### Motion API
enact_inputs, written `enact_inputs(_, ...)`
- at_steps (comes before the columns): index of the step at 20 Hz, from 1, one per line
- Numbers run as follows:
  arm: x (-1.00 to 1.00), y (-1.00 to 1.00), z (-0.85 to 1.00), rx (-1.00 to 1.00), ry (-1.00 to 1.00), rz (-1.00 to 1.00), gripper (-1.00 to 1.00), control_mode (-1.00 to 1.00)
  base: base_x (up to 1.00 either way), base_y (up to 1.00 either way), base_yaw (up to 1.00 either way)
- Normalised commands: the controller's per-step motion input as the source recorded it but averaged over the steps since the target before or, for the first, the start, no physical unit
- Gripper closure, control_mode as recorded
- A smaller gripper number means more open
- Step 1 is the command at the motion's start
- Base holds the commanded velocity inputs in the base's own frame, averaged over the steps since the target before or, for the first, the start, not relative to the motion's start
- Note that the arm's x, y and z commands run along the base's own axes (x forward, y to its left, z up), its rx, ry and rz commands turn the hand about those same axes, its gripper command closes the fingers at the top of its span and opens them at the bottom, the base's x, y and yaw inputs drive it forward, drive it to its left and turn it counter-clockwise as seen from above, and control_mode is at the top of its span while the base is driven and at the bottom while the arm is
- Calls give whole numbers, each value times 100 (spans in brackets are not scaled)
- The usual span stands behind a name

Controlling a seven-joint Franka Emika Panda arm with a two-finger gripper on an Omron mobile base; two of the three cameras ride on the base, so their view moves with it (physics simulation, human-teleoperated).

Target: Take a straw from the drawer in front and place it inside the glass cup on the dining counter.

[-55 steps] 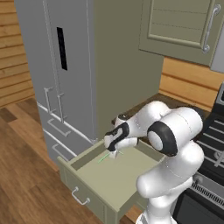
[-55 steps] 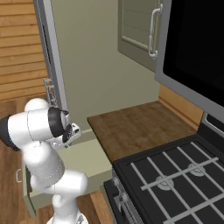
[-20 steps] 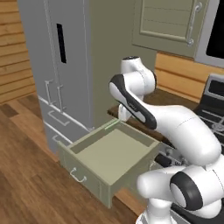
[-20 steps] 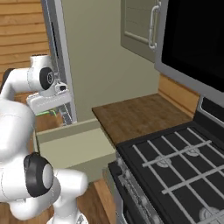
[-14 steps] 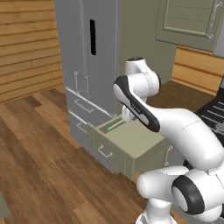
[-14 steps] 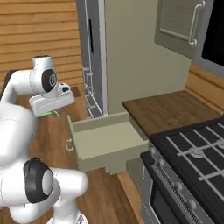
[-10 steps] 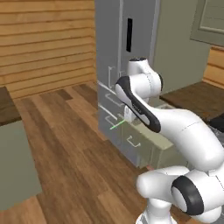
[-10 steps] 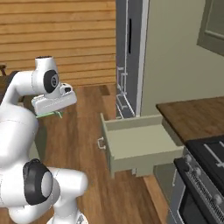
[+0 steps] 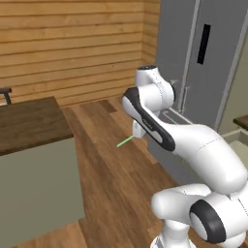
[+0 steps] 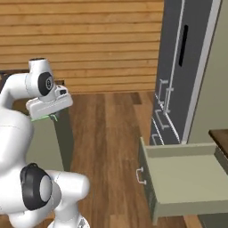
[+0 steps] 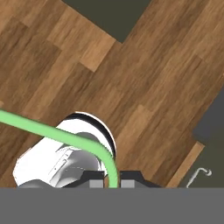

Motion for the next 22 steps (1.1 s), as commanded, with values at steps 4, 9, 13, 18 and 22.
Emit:
enact_inputs(4, 0, 0, 0, 0, 0, 0, 100, 100, 100, 29, 0)
enact_inputs(9, 0, 0, 0, 0, 0, 0, 100, 100, 100, 15, 0)
enact_inputs(13, 0, 0, 0, 0, 0, 0, 100, 100, 100, 4, 0)
enact_inputs(18, 0, 0, 0, 0, 0, 0, 100, 100, 100, 0, 0)
enact_inputs(22, 0, 0, 0, 0, 0, 0, 100, 100, 100, 0, 2)
